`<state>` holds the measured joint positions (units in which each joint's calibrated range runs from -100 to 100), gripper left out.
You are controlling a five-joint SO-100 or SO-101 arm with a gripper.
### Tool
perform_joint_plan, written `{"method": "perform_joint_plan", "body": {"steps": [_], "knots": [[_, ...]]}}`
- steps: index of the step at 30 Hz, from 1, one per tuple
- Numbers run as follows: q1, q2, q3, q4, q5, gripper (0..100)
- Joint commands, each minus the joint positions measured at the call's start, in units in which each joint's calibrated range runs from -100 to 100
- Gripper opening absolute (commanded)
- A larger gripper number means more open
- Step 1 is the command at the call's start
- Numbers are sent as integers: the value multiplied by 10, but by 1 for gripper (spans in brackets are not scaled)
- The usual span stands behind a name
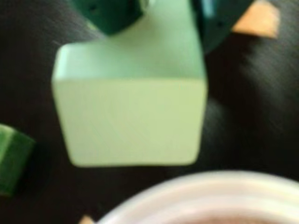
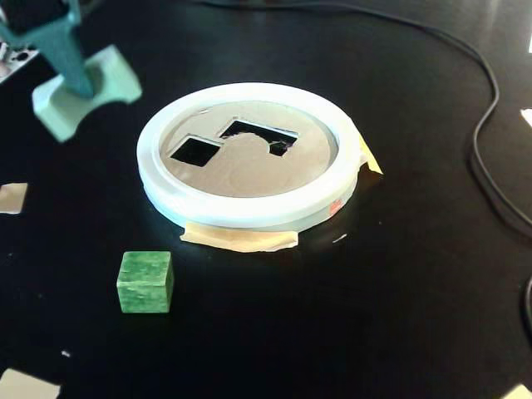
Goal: Pick up the U shape block and drop it in corresponding U shaped hole
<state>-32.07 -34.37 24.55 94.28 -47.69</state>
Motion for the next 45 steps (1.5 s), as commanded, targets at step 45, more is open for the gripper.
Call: {"method": "perform_joint_plan", "body": {"steps": [45], "knots": [[-121,794,-806,-26,-213,8]]}}
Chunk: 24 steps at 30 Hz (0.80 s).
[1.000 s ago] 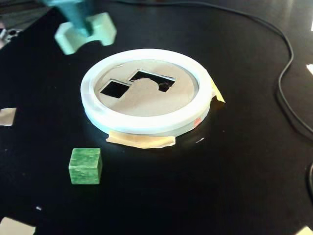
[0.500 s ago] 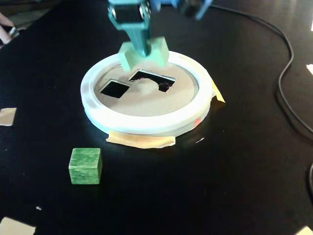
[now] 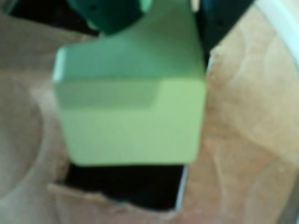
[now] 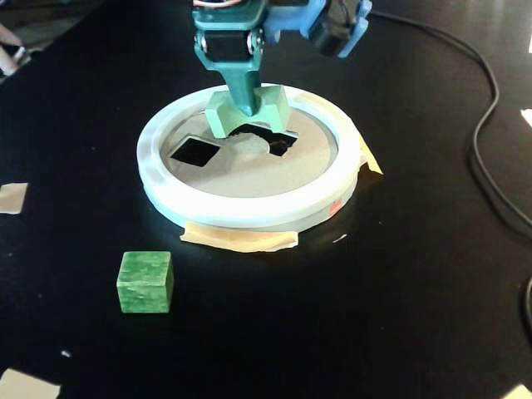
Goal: Pick up the U shape block and drop it in corresponding U shaped hole
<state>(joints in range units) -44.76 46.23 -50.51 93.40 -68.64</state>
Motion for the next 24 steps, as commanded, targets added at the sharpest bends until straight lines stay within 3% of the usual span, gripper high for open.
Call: {"method": "perform_joint_plan", "body": {"steps": [1,20,24], "knots": [[6,-12,-56,-17,-4,8],[4,14,-60,-21,-4,9],[4,15,-60,-73,-3,9]]}}
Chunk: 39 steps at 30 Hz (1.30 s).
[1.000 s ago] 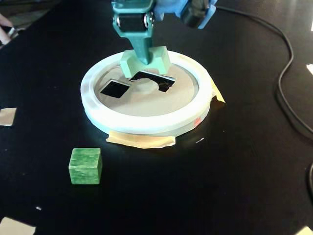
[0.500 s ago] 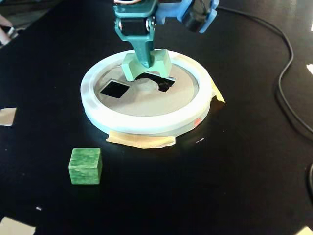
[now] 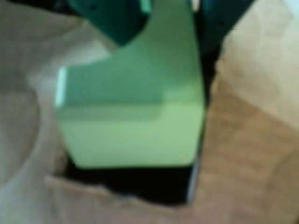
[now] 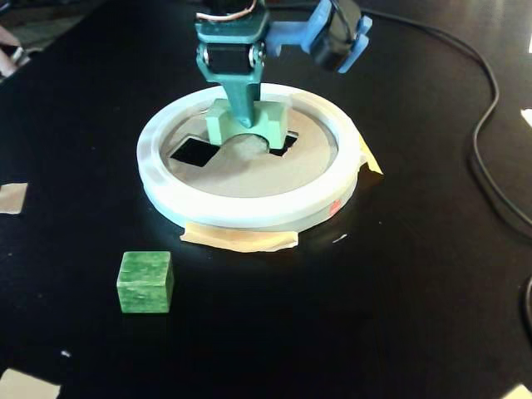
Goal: Pick up the U shape block and drop it in corresponding U shaped hole
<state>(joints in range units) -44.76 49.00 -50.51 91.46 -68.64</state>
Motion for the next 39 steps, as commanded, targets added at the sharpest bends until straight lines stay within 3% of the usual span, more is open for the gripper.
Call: {"method": "perform_joint_plan", "body": {"steps": [1,4,5,7,10,19,28,34,39], "knots": [[4,-13,-60,-66,-3,9],[2,-13,-60,-101,-1,23],[1,-13,-58,-110,1,35],[-3,-13,-58,-103,1,48],[-6,-13,-58,-100,1,55],[-1,-13,-50,-98,1,54],[2,-13,-50,-97,-3,18],[3,-13,-49,-93,-3,14],[7,-23,-57,9,-4,12]]}}
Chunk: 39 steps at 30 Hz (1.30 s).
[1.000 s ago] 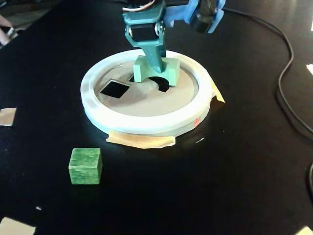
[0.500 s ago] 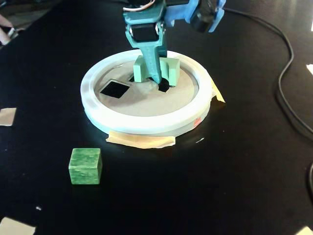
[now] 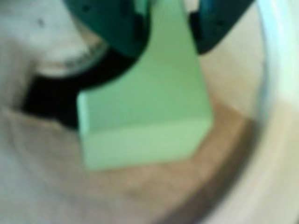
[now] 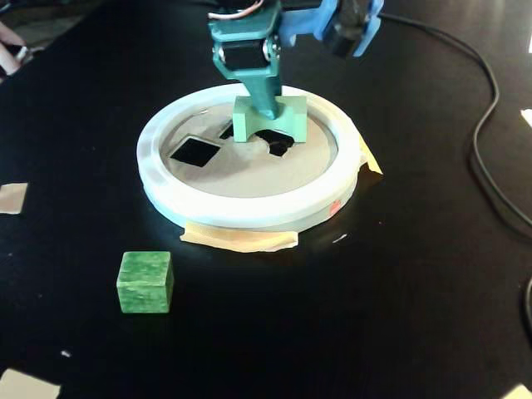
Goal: Pick up the U shape block and drop it in corresponding U shaped hole
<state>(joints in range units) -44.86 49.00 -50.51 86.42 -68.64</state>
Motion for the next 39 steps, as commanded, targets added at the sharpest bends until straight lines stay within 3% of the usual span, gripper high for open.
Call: {"method": "perform_joint_plan", "body": {"steps": [1,20,24,25,27,31,34,39], "knots": [[12,-23,-58,66,-4,12],[20,-26,-75,48,-12,15],[12,-22,-121,15,-9,31],[9,-22,-124,14,-9,42],[8,-24,-125,14,-9,52],[7,-26,-131,25,-3,58],[15,-26,-132,25,39,58],[28,-73,-131,25,171,59]]}}
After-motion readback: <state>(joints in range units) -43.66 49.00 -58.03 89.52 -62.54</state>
